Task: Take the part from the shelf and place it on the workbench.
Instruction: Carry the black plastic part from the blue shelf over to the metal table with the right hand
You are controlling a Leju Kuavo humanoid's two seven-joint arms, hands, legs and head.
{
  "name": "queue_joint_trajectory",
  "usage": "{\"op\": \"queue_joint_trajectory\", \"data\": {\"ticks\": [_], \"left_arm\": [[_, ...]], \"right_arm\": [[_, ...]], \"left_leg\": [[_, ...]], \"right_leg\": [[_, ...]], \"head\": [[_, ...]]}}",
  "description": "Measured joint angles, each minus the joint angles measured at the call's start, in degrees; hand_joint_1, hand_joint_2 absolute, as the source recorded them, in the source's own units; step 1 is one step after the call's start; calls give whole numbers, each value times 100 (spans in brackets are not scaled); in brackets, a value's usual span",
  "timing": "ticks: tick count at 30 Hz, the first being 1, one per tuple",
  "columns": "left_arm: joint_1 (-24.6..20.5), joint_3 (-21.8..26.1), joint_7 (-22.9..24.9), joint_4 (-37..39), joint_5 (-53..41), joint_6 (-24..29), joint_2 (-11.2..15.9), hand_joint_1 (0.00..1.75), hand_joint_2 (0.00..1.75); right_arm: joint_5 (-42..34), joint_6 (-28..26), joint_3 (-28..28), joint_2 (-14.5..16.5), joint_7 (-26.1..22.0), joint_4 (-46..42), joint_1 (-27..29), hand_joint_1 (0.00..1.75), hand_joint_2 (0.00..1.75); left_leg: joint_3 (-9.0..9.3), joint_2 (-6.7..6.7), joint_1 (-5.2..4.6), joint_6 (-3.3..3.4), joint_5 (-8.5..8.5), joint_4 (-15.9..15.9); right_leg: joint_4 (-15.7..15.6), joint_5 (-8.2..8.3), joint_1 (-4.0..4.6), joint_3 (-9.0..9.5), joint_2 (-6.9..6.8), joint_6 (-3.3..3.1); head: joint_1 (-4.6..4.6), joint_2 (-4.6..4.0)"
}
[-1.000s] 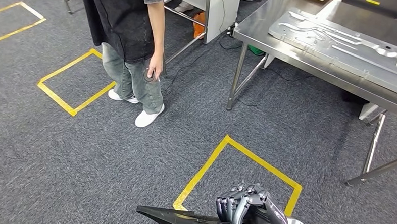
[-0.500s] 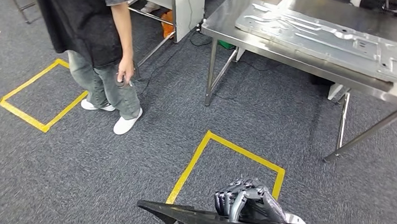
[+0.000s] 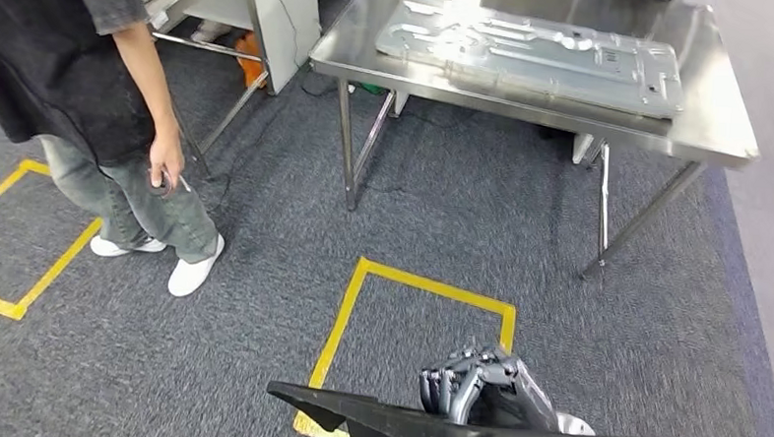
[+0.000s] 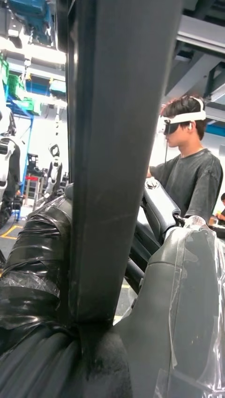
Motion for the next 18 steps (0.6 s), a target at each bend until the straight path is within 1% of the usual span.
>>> {"op": "queue_joint_trajectory", "data": {"ticks": [1, 2, 3, 4, 5, 6, 7, 8, 9, 10, 11, 12, 13, 14, 15, 16, 17, 18], "left_arm": [[0, 0, 12, 0, 2, 1, -2, 0, 175], [-6, 0, 25, 0, 3, 2, -9, 0, 175], [-15, 0, 34, 0, 4, 2, -16, 0, 175], [-22, 0, 39, 0, 5, 2, -24, 0, 175], [-20, 0, 44, 0, 5, 2, -30, 0, 175], [-8, 0, 48, 0, 5, 2, -30, 0, 175], [5, 0, 51, 0, 8, 1, -30, 0, 175], [16, 0, 55, 0, 10, -1, -31, 0, 175], [20, 1, 57, 0, 14, -3, -32, 0, 175], [18, 1, 59, 0, 17, -9, -34, 0, 175], [13, 1, 58, 0, 22, -20, -38, 0, 175], [9, 1, 52, 0, 26, -34, -41, 0, 175], [6, 1, 42, 0, 31, -48, -44, 0, 175], [2, 1, 29, 0, 34, -60, -45, 0, 175], [-5, 1, 17, 0, 34, -71, -45, 0, 175], [-16, 1, 8, 0, 36, -81, -45, 0, 175], [-32, 1, 3, 0, 39, -91, -46, 0, 175], [-44, 2, -3, 0, 43, -99, -48, 0, 175]], "right_arm": [[-17, 13, 2, 0, 20, 2, -17, 171, 175], [-32, 31, 5, 0, 38, 5, -29, 171, 175], [-44, 53, 8, 0, 53, 12, -46, 171, 175], [-52, 76, 13, 0, 66, 22, -72, 171, 175], [-58, 95, 21, 0, 78, 34, -99, 171, 175], [-66, 105, 29, 0, 85, 48, -122, 171, 175], [-73, 108, 38, 0, 92, 64, -134, 171, 175], [-81, 109, 45, 0, 101, 78, -136, 171, 175], [-91, 108, 50, 0, 109, 90, -135, 171, 175], [-99, 108, 54, -1, 118, 97, -136, 171, 175], [-107, 106, 58, -1, 126, 99, -139, 171, 175], [-113, 101, 62, -2, 131, 99, -149, 171, 175], [-119, 92, 68, -2, 137, 99, -165, 171, 175], [-126, 81, 76, -2, 142, 100, -186, 171, 175], [-135, 71, 84, -2, 149, 102, -205, 171, 175], [-143, 58, 91, -2, 164, 104, -217, 171, 175], [-151, 41, 96, -2, 180, 107, -223, 171, 175], [-160, 24, 99, -2, 198, 108, -232, 171, 175]], "left_leg": [[19, 56, -4, 37, 8, -37], [29, 128, 0, 81, 25, -60], [39, 199, 11, 127, 40, -82], [45, 274, 26, 167, 54, -103], [48, 354, 28, 195, 59, -114], [48, 429, 22, 211, 53, -115], [47, 511, 17, 216, 46, -113], [49, 593, 14, 214, 37, -111], [54, 671, 13, 207, 26, -109], [68, 742, 13, 196, 12, -108], [90, 806, 13, 180, -5, -107], [118, 865, 7, 158, -25, -107], [141, 918, -5, 128, -48, -105], [163, 969, -16, 95, -68, -104], [182, 1021, -27, 61, -83, -108], [203, 1075, -33, 28, -95, -118], [224, 1091, -26, -6, -114, -119], [225, 1016, -17, -37, -166, -72]], "right_leg": [[-8, 13, -12, -19, 67, 42], [-7, 16, -24, -31, 77, 76], [55, -25, -17, -65, -20, 106], [222, -127, -10, -149, -177, 131], [519, -291, -12, -293, -370, 152], [903, -483, -13, -490, -532, 177], [1290, -638, -29, -693, -604, 200], [1559, -707, -45, -839, -636, 218], [1621, -660, -57, -881, -654, 230], [1443, -509, -66, -796, -682, 232], [1068, -298, -68, -600, -745, 221], [636, -127, -53, -376, -873, 197], [283, -2, -29, -192, -971, 163], [67, 51, -2, -84, -1037, 130], [-7, 44, 23, -58, -1053, 101], [-7, 49, 35, -66, -981, 74], [-26, 57, 21, -58, -917, 42], [-51, 70, 6, -45, -856, 6]], "head": [[0, 0], [-1, 0], [1, 0], [2, 0], [2, 0], [3, 0], [2, 0], [3, 0], [3, 0], [3, 0], [3, 0], [3, 0], [2, 0], [2, 0], [1, 0], [2, 0], [2, 0], [2, 0]]}}
